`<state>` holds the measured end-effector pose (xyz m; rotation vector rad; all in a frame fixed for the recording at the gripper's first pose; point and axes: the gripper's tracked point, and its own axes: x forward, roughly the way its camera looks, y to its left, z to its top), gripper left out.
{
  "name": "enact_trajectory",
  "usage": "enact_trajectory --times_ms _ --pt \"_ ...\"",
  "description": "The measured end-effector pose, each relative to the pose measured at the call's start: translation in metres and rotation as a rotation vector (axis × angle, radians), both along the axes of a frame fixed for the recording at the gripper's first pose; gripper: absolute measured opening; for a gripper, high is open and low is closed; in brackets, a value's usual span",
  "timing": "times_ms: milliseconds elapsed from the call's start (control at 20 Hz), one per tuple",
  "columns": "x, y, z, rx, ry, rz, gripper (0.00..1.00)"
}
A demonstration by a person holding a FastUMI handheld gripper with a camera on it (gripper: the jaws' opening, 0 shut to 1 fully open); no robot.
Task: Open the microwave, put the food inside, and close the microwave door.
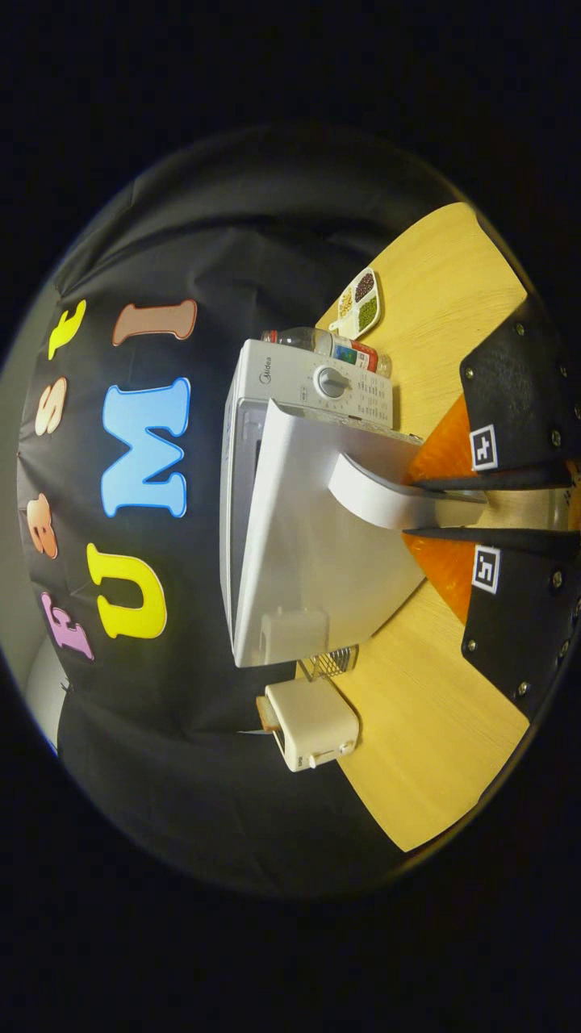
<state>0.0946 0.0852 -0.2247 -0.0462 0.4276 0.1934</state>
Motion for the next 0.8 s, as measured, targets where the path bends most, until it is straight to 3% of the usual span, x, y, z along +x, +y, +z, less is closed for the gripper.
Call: enact_trajectory --times_ms 800 --pt "-0.094 0.105 -0.001 -0.068 0.009 0.199 0.2"
